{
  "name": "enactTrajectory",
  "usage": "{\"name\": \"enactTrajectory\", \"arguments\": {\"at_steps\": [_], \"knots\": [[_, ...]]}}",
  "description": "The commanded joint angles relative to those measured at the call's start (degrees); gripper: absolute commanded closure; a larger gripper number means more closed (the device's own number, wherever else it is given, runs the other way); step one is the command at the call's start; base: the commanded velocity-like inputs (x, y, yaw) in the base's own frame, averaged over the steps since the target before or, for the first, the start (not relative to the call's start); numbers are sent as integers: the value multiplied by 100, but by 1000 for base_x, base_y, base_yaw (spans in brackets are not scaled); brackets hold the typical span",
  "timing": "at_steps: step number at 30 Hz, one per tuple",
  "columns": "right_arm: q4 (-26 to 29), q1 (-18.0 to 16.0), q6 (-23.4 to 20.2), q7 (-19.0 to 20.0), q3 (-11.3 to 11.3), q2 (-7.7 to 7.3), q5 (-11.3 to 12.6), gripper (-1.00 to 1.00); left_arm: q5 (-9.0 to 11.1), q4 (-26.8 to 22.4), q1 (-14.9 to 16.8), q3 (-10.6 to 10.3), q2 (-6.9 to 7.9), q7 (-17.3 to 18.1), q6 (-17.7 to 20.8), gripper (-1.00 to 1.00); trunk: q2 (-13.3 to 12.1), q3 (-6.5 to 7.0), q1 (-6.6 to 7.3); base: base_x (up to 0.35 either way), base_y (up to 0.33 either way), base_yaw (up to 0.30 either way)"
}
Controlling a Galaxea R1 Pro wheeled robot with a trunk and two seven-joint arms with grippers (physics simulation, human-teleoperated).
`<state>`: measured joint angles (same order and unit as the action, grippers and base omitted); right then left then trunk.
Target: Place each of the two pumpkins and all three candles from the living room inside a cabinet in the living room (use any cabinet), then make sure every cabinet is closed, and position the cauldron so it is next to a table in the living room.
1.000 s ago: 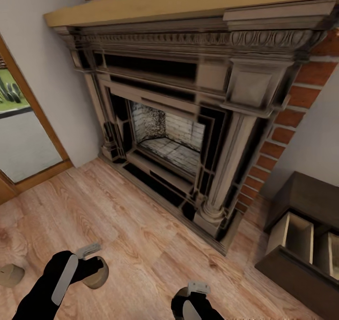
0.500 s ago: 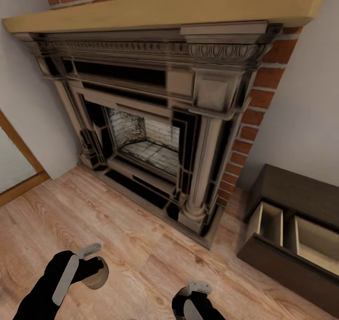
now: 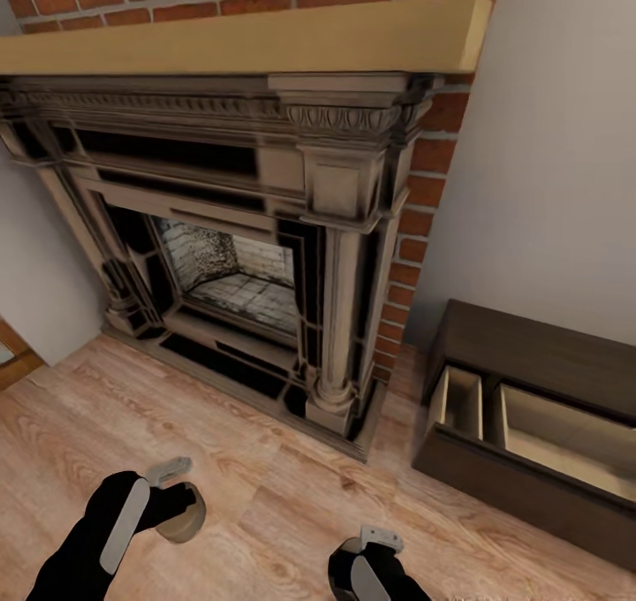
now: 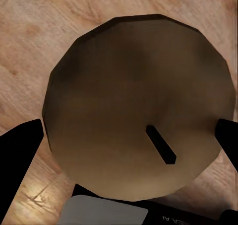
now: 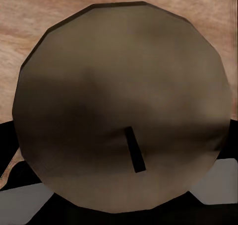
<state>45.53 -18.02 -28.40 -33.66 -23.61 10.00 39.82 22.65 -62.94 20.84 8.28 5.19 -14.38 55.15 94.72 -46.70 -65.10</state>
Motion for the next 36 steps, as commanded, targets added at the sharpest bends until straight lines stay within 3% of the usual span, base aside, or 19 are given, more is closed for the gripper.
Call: {"name": "enactTrajectory", "arguments": {"at_steps": [1, 36], "knots": [[-3, 0, 1, 0, 12, 0, 3, 100, -3, 0, 0, 2, -4, -2, 2, 100, -42, 22, 23, 0, 0, -279], [-16, 0, 1, 0, 41, 0, -10, 100, 2, 10, -1, 7, -13, -4, -1, 100, -1445, 750, 791, -44, 0, -279]]}}
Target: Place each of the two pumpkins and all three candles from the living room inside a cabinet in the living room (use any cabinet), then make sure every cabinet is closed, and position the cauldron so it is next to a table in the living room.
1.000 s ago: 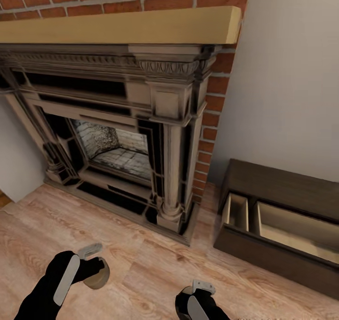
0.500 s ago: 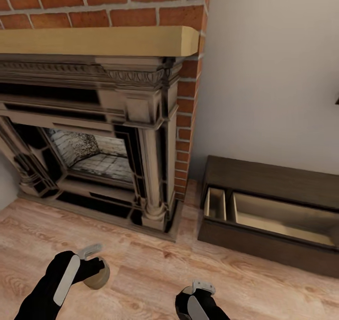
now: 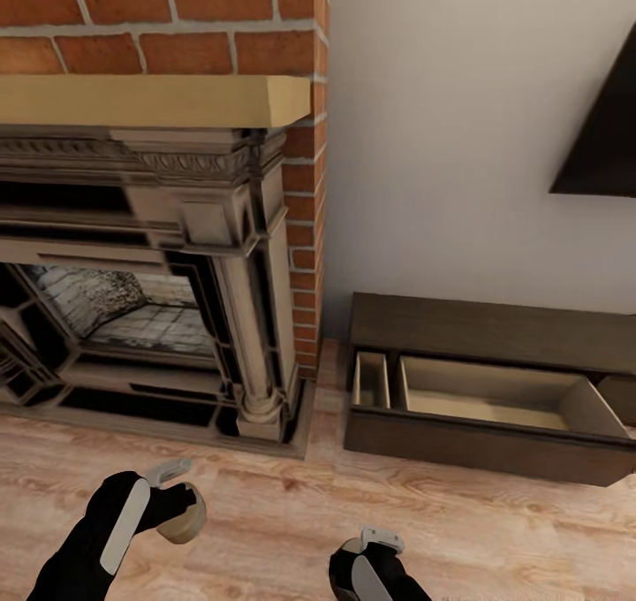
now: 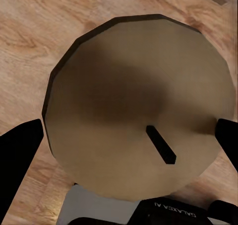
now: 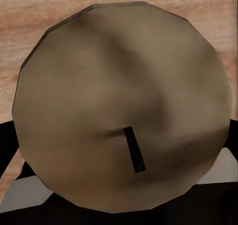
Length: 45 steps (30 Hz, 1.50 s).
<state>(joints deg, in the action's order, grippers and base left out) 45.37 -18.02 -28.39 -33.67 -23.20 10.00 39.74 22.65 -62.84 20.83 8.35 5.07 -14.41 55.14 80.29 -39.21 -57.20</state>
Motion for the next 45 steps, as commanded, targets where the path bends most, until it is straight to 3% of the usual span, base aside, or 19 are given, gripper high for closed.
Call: {"name": "enactTrajectory", "arguments": {"at_steps": [1, 33, 37, 39, 42, 45], "knots": [[-1, 0, 0, -1, 0, 0, -1, 100, 3, 0, 0, 0, -1, -1, 2, 100, -42, 22, 23, 0, 0, -279], [1, 0, -11, -5, 0, 0, -6, 100, 3, 11, 0, -4, -6, -1, 5, 100, -1325, 616, 725, 0, 0, -269], [28, 0, -23, -47, -3, 0, -39, 100, 3, 31, 0, -183, 0, -1, -7, 100, -1485, 687, 813, 0, 0, -113], [57, -14, -141, -62, -3, 0, -48, 100, 3, 44, 1, -308, 2, -1, -17, 100, -1566, 723, 857, 0, 0, -28], [209, -295, -749, -82, 64, 0, -62, 100, 3, 50, 0, -373, 3, -4, -32, 100, -1686, 777, 923, 0, 0, -9], [518, -655, -1317, -187, 442, 0, -65, 100, 3, 57, 0, -391, 3, -5, -37, 100, -1806, 831, 989, 0, 0, 31]]}}
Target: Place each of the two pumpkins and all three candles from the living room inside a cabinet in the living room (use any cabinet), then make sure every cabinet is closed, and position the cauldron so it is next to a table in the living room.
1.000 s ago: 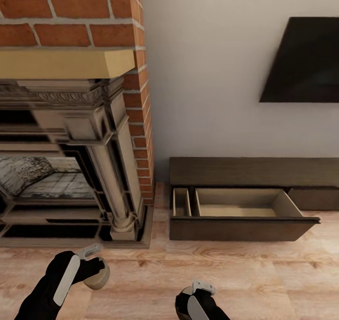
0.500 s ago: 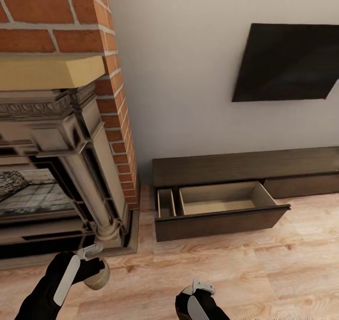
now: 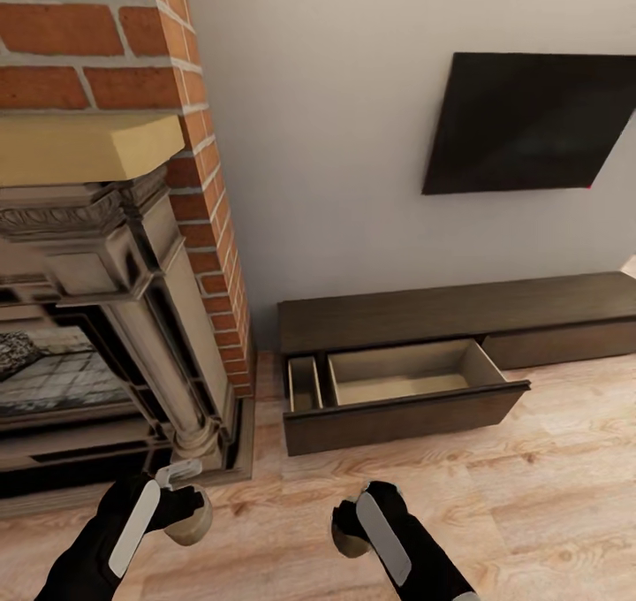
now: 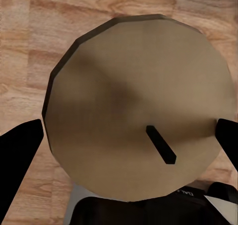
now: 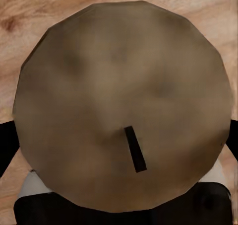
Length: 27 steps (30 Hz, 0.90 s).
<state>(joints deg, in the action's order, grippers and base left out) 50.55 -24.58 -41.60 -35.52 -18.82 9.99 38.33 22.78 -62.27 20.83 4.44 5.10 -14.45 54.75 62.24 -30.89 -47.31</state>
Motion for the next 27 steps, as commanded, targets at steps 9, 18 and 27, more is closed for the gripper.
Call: {"name": "enactTrajectory", "arguments": {"at_steps": [9, 18, 27], "knots": [[416, -90, -642, -359, 373, -185, 125, 100, -8, 10, 1, -3, -8, -1, 12, 100, -282, 125, 154, 0, 0, 233], [503, -74, -673, -368, 397, -232, 131, 100, -2, 13, 0, -17, -9, 8, 8, 100, -282, 125, 154, 2, -32, 95], [493, -63, -602, -325, 371, -258, 97, 100, -13, 13, 0, -398, -9, -5, -34, 100, -282, 125, 154, 140, -230, 2]]}}
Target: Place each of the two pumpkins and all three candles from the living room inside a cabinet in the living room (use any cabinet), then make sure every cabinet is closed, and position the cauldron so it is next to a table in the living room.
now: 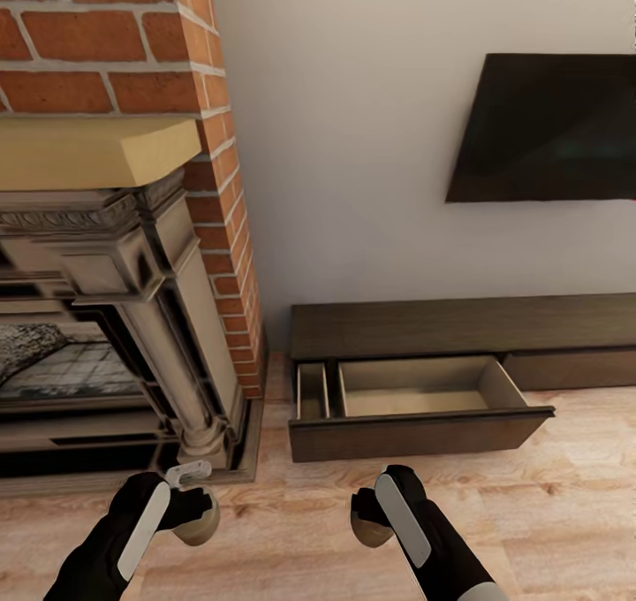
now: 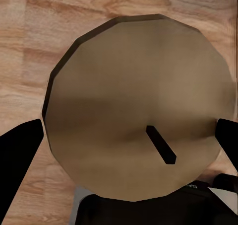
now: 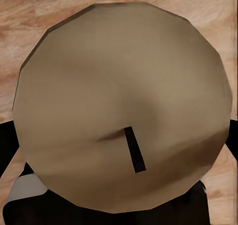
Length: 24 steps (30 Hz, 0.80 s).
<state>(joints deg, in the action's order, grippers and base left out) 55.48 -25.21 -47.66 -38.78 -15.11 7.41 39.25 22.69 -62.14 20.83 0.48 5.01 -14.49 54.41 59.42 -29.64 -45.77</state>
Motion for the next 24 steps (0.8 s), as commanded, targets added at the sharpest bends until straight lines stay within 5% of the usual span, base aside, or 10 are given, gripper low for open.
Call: {"name": "enactTrajectory", "arguments": {"at_steps": [1, 18, 24], "knots": [[-4, -5, 7, 5, 0, -4, -11, 100, -7, 0, 0, -11, 0, -1, 0, 100, 0, 0, 0, 182, -257, 0], [7, -10, -2, -16, 147, -2, 38, 100, -10, 0, 0, -21, 0, -10, -1, 100, 0, 2, 0, 145, -286, 1], [7, -10, -48, -16, 154, -4, 39, 100, -10, 0, 0, -21, 0, -10, -1, 100, 0, 3, 0, 134, -293, 187]]}}
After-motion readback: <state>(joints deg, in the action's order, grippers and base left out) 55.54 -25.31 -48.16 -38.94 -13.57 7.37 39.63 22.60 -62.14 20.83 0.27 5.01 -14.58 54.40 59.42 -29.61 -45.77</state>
